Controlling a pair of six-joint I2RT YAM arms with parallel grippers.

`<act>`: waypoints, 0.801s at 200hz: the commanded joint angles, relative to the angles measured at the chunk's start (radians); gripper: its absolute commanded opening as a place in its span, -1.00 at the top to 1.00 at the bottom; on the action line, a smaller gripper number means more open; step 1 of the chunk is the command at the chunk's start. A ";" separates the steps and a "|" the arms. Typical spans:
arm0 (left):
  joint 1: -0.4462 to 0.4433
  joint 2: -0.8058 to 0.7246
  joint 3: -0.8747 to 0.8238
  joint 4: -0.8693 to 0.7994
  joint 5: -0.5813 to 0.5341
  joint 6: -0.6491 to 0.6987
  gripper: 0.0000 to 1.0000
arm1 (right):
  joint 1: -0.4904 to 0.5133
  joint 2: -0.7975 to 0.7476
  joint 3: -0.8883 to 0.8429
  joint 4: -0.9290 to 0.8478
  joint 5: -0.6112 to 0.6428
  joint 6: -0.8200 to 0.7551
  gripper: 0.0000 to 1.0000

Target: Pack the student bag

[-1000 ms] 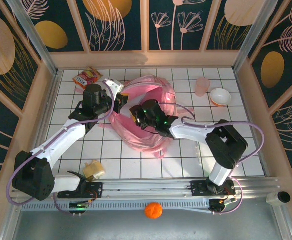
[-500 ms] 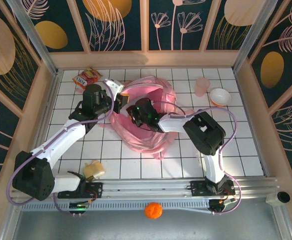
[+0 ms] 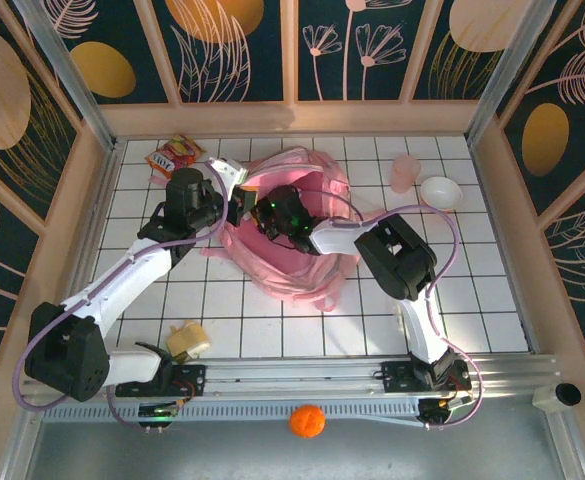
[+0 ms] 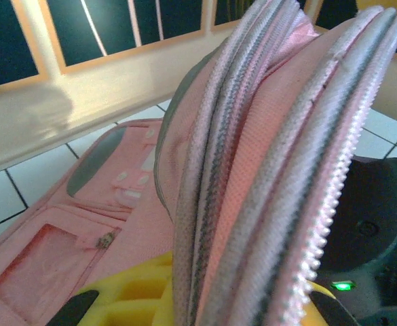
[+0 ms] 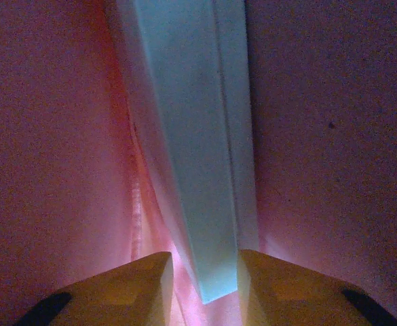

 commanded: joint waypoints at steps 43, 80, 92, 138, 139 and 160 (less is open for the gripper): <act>-0.003 -0.029 0.063 0.212 -0.217 -0.060 1.00 | 0.072 -0.330 -0.173 -0.126 0.111 -0.143 0.33; -0.003 -0.018 0.063 0.173 -0.216 -0.046 1.00 | 0.148 -0.505 -0.229 -0.310 0.247 -0.184 0.31; -0.004 -0.017 0.063 0.156 -0.216 -0.048 1.00 | 0.177 -0.545 -0.235 -0.364 0.273 -0.209 0.30; -0.003 -0.013 0.076 0.095 -0.172 -0.062 1.00 | 0.362 -0.656 -0.266 -0.466 0.483 -0.335 0.26; -0.003 -0.014 0.076 0.095 -0.172 -0.063 1.00 | 0.366 -0.656 -0.266 -0.464 0.485 -0.340 0.26; -0.002 -0.021 0.070 0.090 -0.157 -0.073 1.00 | 0.450 -0.656 -0.263 -0.469 0.503 -0.450 0.18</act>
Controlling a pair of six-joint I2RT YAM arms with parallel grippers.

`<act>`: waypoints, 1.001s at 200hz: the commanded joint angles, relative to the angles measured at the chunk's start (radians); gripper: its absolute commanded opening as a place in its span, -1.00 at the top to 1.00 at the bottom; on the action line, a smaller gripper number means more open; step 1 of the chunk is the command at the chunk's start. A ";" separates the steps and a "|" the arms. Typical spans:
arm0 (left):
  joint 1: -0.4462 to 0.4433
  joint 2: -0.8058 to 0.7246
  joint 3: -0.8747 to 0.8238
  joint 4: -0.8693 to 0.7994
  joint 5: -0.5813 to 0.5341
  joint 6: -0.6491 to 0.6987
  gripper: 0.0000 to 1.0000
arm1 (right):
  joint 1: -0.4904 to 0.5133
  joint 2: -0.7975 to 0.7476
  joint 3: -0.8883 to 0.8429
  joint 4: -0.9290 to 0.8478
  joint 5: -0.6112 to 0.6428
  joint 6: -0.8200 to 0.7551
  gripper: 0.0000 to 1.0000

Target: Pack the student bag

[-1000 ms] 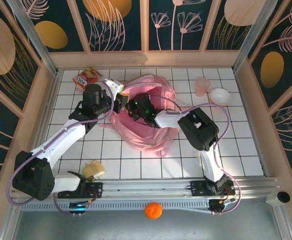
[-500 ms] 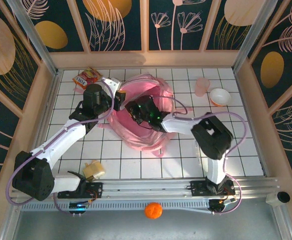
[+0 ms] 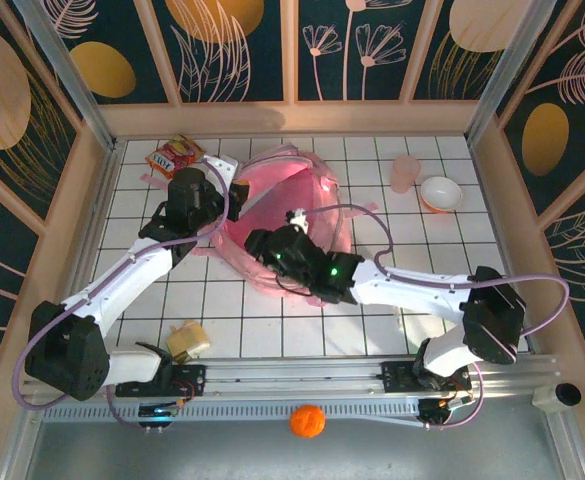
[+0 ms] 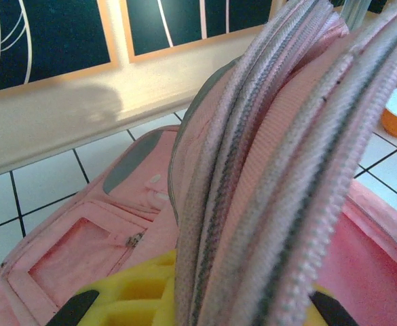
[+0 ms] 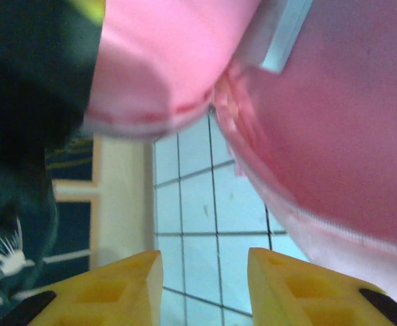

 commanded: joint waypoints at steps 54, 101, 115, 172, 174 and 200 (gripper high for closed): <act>0.003 -0.025 0.060 0.096 0.106 -0.078 1.00 | 0.250 -0.003 0.036 -0.148 0.291 -0.365 -0.04; 0.003 -0.012 0.058 0.085 0.109 -0.110 1.00 | 0.364 -0.097 -0.095 -0.001 0.430 -0.486 -0.16; 0.003 -0.019 0.046 0.094 0.111 -0.118 1.00 | 0.367 -0.132 -0.149 0.039 0.458 -0.448 -0.20; 0.003 -0.067 -0.039 0.149 0.069 -0.123 1.00 | 0.425 -0.171 -0.270 0.224 0.531 -0.570 -0.34; 0.003 -0.067 -0.040 0.150 0.068 -0.122 1.00 | 0.428 -0.173 -0.273 0.233 0.537 -0.575 -0.36; 0.003 -0.075 -0.068 0.172 0.061 -0.099 1.00 | 0.456 -0.179 -0.351 0.443 0.563 -0.731 -0.47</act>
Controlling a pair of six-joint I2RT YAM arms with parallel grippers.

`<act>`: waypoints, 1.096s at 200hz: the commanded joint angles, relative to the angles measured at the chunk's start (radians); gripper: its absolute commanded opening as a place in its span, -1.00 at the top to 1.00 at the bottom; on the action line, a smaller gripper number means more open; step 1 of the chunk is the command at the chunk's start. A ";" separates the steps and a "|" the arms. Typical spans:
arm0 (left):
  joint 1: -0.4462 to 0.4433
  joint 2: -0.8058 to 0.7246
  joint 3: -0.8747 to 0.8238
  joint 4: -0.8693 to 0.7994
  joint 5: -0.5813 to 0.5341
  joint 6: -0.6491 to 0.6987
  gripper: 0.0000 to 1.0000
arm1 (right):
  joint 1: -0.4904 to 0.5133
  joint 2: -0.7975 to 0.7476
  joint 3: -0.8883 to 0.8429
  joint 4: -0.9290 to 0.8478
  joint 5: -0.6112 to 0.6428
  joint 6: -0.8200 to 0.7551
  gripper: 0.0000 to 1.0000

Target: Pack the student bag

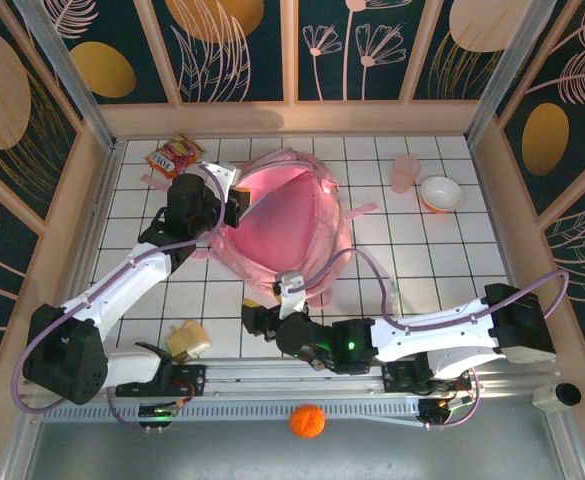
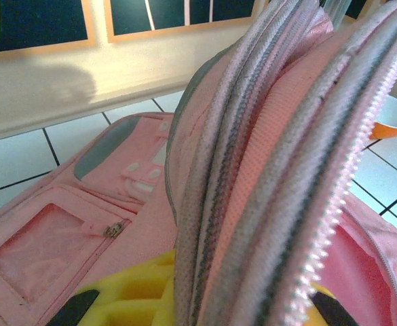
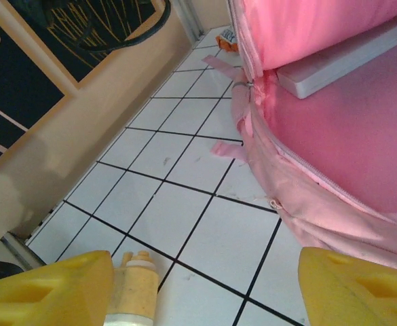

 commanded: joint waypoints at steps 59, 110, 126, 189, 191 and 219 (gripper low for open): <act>0.001 -0.093 -0.065 0.147 0.018 0.023 1.00 | 0.029 -0.048 -0.195 0.481 0.077 -0.350 -0.82; 0.001 -0.118 -0.121 0.194 0.026 0.020 1.00 | 0.005 -0.127 -0.345 0.611 0.031 -0.402 -0.98; 0.001 -0.120 -0.133 0.208 0.024 0.028 1.00 | -0.026 -0.133 -0.357 0.616 -0.065 -0.425 -0.98; 0.001 -0.083 -0.070 0.155 0.072 0.055 1.00 | -0.144 0.032 -0.351 0.775 -0.616 -0.866 -0.98; 0.002 -0.083 -0.070 0.154 0.075 0.055 1.00 | -0.145 0.038 -0.349 0.779 -0.626 -0.889 -0.98; 0.001 -0.083 -0.071 0.153 0.089 0.056 1.00 | -0.187 0.147 -0.215 0.567 -0.826 -1.073 -0.98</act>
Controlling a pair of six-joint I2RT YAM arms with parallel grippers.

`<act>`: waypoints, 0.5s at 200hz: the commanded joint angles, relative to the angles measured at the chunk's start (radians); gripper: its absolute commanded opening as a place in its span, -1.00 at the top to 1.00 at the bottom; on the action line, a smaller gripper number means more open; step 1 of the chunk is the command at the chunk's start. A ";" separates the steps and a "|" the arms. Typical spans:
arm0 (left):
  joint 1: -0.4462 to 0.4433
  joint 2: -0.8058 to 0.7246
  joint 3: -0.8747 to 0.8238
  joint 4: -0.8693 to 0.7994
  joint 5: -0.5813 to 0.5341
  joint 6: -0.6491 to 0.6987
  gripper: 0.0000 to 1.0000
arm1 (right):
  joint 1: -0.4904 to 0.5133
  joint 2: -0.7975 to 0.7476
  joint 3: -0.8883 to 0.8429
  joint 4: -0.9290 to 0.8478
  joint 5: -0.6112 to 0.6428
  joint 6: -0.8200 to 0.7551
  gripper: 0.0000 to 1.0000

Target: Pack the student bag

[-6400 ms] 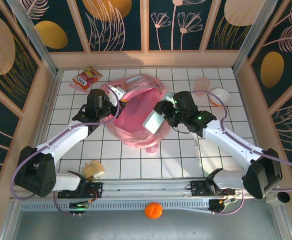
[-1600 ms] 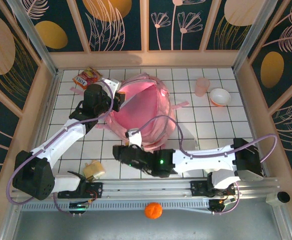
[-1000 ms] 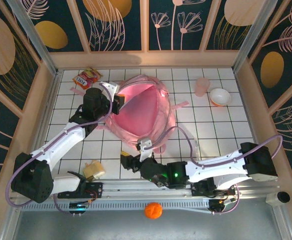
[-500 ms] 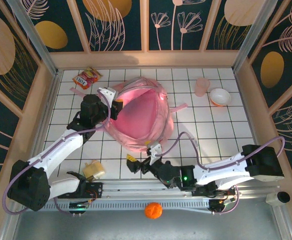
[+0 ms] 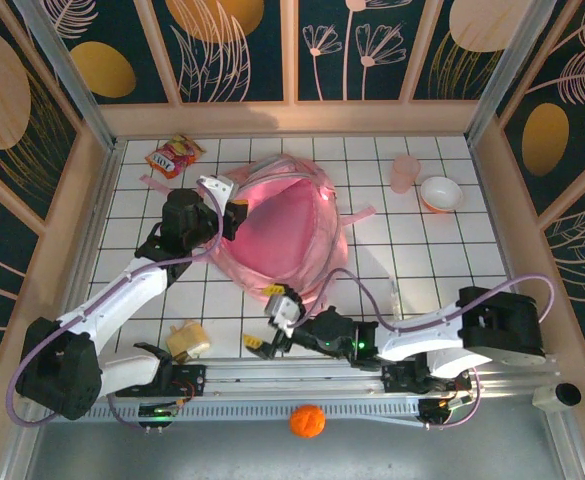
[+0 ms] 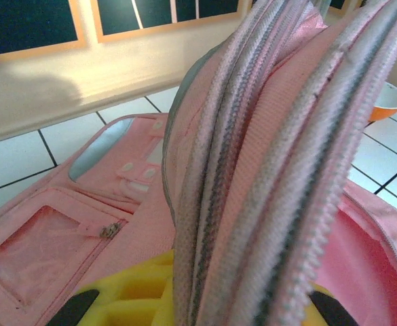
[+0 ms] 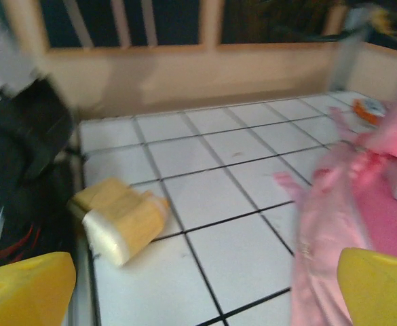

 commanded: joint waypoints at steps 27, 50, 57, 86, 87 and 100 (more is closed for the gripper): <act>0.001 0.004 0.055 0.085 0.067 0.002 1.00 | -0.045 0.225 0.278 -0.260 -0.313 -0.379 -0.98; 0.002 0.021 0.059 0.086 0.077 -0.002 1.00 | -0.081 0.336 0.388 -0.323 -0.431 -0.400 -0.98; 0.002 0.024 0.060 0.087 0.081 -0.003 1.00 | -0.091 0.368 0.421 -0.334 -0.454 -0.409 -0.98; 0.002 0.034 0.079 0.064 0.095 0.009 1.00 | -0.124 0.480 0.539 -0.420 -0.540 -0.456 -0.98; 0.002 0.035 0.081 0.063 0.095 0.010 1.00 | -0.124 0.484 0.544 -0.425 -0.542 -0.460 -0.98; 0.002 0.041 0.093 0.050 0.100 0.015 1.00 | -0.124 0.536 0.609 -0.494 -0.552 -0.505 -0.98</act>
